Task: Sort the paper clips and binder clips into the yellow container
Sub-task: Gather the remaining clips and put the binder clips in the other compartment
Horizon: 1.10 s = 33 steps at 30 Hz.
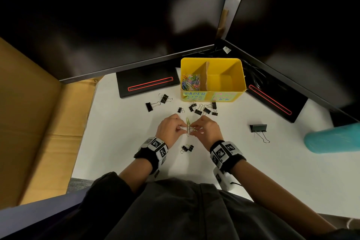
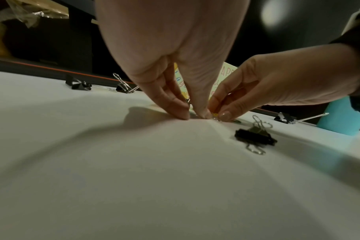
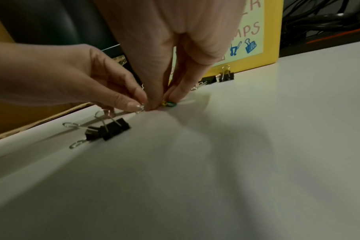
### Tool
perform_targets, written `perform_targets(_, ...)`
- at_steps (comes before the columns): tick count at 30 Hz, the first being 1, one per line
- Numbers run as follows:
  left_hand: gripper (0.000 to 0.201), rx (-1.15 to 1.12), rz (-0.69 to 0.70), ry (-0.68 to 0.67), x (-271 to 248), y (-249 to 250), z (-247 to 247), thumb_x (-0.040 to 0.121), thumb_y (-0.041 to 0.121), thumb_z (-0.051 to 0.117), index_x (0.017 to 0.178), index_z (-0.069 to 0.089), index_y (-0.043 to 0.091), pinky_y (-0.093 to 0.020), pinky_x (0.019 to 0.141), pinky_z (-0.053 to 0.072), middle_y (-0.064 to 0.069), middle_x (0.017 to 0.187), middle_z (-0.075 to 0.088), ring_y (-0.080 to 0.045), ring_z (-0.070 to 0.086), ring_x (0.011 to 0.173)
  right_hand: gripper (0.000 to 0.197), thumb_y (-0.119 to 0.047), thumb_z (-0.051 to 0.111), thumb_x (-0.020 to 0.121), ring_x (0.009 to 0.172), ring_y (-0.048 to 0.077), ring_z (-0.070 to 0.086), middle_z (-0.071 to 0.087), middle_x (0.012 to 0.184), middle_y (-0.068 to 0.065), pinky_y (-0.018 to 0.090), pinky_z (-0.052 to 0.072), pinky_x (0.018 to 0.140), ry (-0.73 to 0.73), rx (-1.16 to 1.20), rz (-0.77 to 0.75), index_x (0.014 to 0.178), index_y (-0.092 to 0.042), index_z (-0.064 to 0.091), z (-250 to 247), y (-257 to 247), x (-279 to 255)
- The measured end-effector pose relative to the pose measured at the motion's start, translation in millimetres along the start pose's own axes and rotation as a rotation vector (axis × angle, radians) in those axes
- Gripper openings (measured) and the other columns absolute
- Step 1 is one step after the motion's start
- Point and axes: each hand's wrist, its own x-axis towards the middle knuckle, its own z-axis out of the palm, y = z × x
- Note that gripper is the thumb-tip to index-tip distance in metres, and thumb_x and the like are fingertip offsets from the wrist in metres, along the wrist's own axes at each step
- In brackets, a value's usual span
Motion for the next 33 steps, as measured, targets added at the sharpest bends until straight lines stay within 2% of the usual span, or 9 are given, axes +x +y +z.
perform_targets(5, 0.054, 0.152, 0.096, -0.058, 4, -1, -4, 0.076, 0.025, 0.075, 0.126, 0.054, 0.026, -0.030, 0.069, 0.048, 0.001, 0.108, 0.051, -0.015, 0.055, 0.086, 0.014, -0.007, 0.073, 0.072, 0.072, 0.026, 0.065, 0.067, 0.086, 0.007, 0.038, 0.054, 0.066, -0.045, -0.043, -0.110, 0.085, -0.013, 0.071, -3, 4, 0)
perform_targets(8, 0.042, 0.215, 0.128, -0.110, 8, -4, -6, 0.078, 0.029, 0.073, 0.118, 0.062, 0.028, -0.028, 0.066, 0.045, 0.001, 0.105, 0.050, -0.013, 0.052, 0.090, 0.025, -0.012, 0.078, 0.069, 0.082, 0.025, 0.063, 0.065, 0.094, 0.006, 0.037, 0.053, 0.069, -0.045, -0.083, -0.119, 0.092, -0.014, 0.070, -9, 11, 0)
perform_targets(11, 0.028, 0.168, 0.132, -0.070, 7, -9, -5, 0.078, 0.028, 0.072, 0.104, 0.070, 0.020, -0.030, 0.067, 0.050, 0.001, 0.098, 0.055, -0.015, 0.058, 0.083, 0.040, -0.026, 0.081, 0.067, 0.094, 0.020, 0.055, 0.061, 0.100, 0.006, 0.034, 0.050, 0.073, 0.032, -0.120, -0.018, 0.104, -0.016, 0.068, -11, 19, -6)
perform_targets(15, 0.013, 0.175, 0.215, -0.020, 0, -14, 4, 0.082, 0.022, 0.068, 0.086, 0.070, 0.010, -0.035, 0.062, 0.053, -0.002, 0.087, 0.061, -0.020, 0.060, 0.071, 0.015, -0.021, 0.076, 0.072, 0.075, 0.016, 0.055, 0.063, 0.086, 0.003, 0.037, 0.051, 0.066, 0.012, -0.050, -0.049, 0.086, -0.018, 0.072, -7, 18, -7)
perform_targets(18, 0.010, 0.250, 0.318, 0.013, -1, -16, 7, 0.081, 0.014, 0.069, 0.080, 0.066, 0.005, -0.035, 0.057, 0.054, -0.006, 0.082, 0.061, -0.017, 0.055, 0.075, 0.002, -0.014, 0.071, 0.076, 0.075, 0.020, 0.057, 0.062, 0.085, 0.004, 0.037, 0.051, 0.061, 0.007, -0.113, -0.077, 0.078, -0.014, 0.069, -3, 13, -3)
perform_targets(22, 0.010, 0.407, 0.476, 0.018, 3, -21, 6, 0.079, 0.014, 0.070, 0.078, 0.061, 0.009, -0.030, 0.044, 0.051, -0.005, 0.080, 0.061, -0.012, 0.040, 0.083, 0.011, -0.007, 0.073, 0.073, 0.070, 0.029, 0.060, 0.062, 0.076, 0.010, 0.032, 0.049, 0.044, 0.004, -0.368, -0.256, 0.076, -0.007, 0.062, -2, 13, -3)
perform_targets(27, 0.012, 0.563, 0.538, -0.052, 0, -20, -1, 0.077, 0.012, 0.069, 0.075, 0.056, 0.011, -0.028, 0.042, 0.049, -0.004, 0.075, 0.060, -0.019, 0.057, 0.071, 0.020, 0.003, 0.074, 0.068, 0.056, 0.026, 0.054, 0.058, 0.065, 0.010, 0.029, 0.044, 0.033, -0.080, -0.587, -0.481, 0.071, -0.006, 0.056, -12, 19, 4)
perform_targets(31, 0.018, 0.471, 0.483, -0.045, -3, -24, -2, 0.073, 0.001, 0.071, 0.080, 0.058, 0.011, -0.032, 0.042, 0.051, -0.004, 0.078, 0.062, -0.022, 0.059, 0.072, 0.003, -0.001, 0.065, 0.079, 0.059, 0.029, 0.059, 0.063, 0.069, 0.013, 0.029, 0.048, 0.044, 0.110, -0.400, -0.489, 0.077, -0.003, 0.063, -36, -4, 13)
perform_targets(33, 0.025, 0.455, 0.455, -0.057, -3, -25, -2, 0.069, -0.002, 0.074, 0.083, 0.059, 0.012, -0.031, 0.043, 0.052, -0.003, 0.079, 0.063, -0.021, 0.059, 0.072, 0.015, -0.011, 0.052, 0.088, 0.064, 0.025, 0.058, 0.064, 0.076, 0.013, 0.029, 0.047, 0.050, 0.241, -0.294, -0.482, 0.083, -0.002, 0.063, -56, -28, 25)
